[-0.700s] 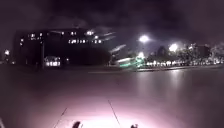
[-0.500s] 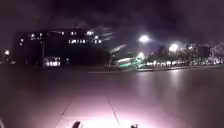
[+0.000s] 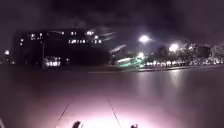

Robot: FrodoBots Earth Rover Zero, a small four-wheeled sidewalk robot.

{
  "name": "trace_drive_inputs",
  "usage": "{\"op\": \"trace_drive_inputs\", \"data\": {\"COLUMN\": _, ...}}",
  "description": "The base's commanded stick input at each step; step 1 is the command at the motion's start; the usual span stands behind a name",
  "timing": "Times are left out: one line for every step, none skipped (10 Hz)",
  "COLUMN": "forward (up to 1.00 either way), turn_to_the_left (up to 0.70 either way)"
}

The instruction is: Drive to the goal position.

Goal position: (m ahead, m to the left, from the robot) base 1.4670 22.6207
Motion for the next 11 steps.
{"op": "trace_drive_inputs", "data": {"forward": 0.91, "turn_to_the_left": 0.36}}
{"op": "trace_drive_inputs", "data": {"forward": 0.9, "turn_to_the_left": 0.36}}
{"op": "trace_drive_inputs", "data": {"forward": 0.9, "turn_to_the_left": 0.36}}
{"op": "trace_drive_inputs", "data": {"forward": 0.91, "turn_to_the_left": 0.37}}
{"op": "trace_drive_inputs", "data": {"forward": 0.93, "turn_to_the_left": 0.37}}
{"op": "trace_drive_inputs", "data": {"forward": 0.93, "turn_to_the_left": 0.37}}
{"op": "trace_drive_inputs", "data": {"forward": 0.93, "turn_to_the_left": 0.37}}
{"op": "trace_drive_inputs", "data": {"forward": 0.93, "turn_to_the_left": 0.37}}
{"op": "trace_drive_inputs", "data": {"forward": 0.93, "turn_to_the_left": 0.37}}
{"op": "trace_drive_inputs", "data": {"forward": 0.93, "turn_to_the_left": 0.37}}
{"op": "trace_drive_inputs", "data": {"forward": 0.93, "turn_to_the_left": 0.37}}
